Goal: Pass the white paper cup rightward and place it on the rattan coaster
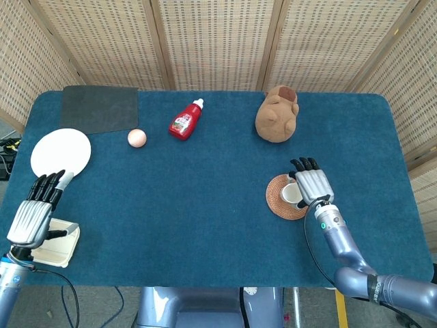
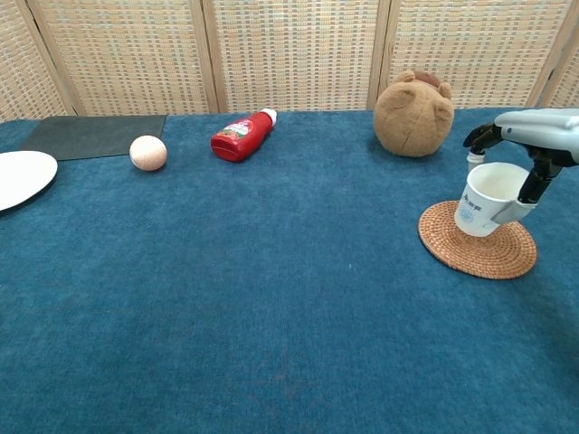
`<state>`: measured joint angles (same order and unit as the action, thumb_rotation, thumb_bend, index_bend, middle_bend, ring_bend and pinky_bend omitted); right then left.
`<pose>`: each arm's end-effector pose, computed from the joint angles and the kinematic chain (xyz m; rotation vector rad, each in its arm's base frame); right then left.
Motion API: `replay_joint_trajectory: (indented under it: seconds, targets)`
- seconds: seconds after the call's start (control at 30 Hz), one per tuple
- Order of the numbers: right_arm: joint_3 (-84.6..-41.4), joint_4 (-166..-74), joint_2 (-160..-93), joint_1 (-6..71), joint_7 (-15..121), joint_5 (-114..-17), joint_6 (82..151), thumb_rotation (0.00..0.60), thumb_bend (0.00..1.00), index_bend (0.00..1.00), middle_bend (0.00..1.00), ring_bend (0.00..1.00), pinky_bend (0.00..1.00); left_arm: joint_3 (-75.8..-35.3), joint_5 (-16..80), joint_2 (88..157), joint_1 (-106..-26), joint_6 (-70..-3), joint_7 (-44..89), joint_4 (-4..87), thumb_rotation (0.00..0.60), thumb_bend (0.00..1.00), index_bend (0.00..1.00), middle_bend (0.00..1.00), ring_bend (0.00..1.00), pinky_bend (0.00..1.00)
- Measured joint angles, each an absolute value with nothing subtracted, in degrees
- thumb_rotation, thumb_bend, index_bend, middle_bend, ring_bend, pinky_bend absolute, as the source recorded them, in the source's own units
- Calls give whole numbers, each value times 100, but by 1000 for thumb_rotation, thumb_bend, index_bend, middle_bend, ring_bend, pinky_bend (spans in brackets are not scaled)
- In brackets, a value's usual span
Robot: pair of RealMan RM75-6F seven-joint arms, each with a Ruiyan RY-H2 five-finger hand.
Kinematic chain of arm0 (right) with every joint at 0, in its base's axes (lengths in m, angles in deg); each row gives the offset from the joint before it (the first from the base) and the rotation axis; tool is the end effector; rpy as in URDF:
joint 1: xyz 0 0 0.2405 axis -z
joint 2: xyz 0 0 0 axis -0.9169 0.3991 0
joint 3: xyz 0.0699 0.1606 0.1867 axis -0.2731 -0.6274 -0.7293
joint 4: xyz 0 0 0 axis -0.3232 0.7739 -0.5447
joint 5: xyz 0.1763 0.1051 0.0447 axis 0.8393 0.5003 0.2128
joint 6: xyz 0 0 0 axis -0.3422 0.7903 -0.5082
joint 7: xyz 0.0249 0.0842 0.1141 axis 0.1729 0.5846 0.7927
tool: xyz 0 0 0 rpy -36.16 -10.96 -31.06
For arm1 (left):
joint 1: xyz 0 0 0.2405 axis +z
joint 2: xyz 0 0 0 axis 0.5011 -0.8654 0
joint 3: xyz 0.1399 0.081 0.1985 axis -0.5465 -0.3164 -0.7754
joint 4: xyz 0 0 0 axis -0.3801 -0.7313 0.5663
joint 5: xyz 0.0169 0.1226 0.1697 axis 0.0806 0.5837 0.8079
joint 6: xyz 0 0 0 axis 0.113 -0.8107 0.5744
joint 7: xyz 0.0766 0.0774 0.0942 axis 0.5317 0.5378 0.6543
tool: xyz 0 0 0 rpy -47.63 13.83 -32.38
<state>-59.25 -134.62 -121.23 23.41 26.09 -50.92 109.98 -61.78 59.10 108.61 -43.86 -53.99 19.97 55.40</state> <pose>-0.2023 -0.3566 0.0430 1.7088 -0.9686 0.6795 -0.2906 0.2259 0.1261 -1.5339 -0.8666 -1.0115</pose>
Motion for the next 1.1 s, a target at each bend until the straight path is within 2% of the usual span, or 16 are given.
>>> replay_joint_trajectory:
  seconds: [0.3,0.43,0.57,0.67,0.9,1.1]
  targets:
    - [-5993,-13169,-12252,2292,2660,-5064,10744,600,14,417,87,0,0,-6154,5864,10866,-4382,-5352,2027,5541,600,118,0,0,0,0]
    - [-5999,-13069,-12308,2271,2655,-5053,10654,600,16,257,7,0,0,-6151,5860,10867,-4384,-5335,2052,5549,600,117,0,0,0,0]
    - [-5965,-13064,-12314,2265,2539,-4970,10616,600,17,134,0,0,0,-6142,5852,10861,-4374,-5339,2044,5550,600,117,0,0,0,0]
    - [-5936,-13076,-12317,2303,2492,-4926,10664,600,17,82,0,0,0,-6142,5864,10855,-4368,-5350,2034,5550,600,117,0,0,0,0]
    - [-5841,-13154,-12218,2513,2435,-4984,10999,600,18,1,0,0,0,-6157,5903,10825,-4350,-5367,2022,5578,600,117,0,0,0,0]
    - [-5709,-13243,-12042,2945,2624,-5400,11621,600,18,0,0,0,0,-6150,5908,10805,-4339,-5386,2131,5620,600,116,0,0,0,0]
